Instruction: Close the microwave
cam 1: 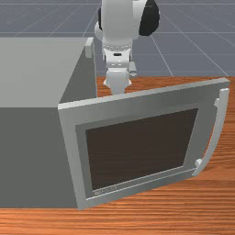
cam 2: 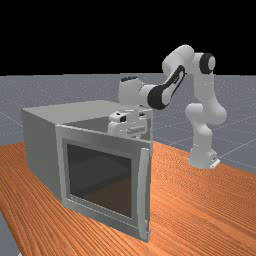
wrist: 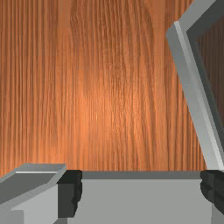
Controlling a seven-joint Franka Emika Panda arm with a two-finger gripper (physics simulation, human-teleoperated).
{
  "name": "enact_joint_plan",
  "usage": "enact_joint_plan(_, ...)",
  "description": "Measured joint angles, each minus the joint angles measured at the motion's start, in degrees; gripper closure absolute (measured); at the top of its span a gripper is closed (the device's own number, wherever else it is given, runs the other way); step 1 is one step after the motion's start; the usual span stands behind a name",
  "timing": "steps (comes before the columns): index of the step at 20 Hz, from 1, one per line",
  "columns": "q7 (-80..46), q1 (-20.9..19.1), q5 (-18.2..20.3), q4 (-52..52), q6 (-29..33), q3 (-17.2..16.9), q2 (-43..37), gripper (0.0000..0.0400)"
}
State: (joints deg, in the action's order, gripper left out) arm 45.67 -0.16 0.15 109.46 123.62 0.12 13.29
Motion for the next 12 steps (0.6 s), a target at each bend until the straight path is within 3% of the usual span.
enact_joint_plan(12, 0.0, 0.0, 0.0, -2.1, -4.7, 0.0, -3.1, 0.0000)
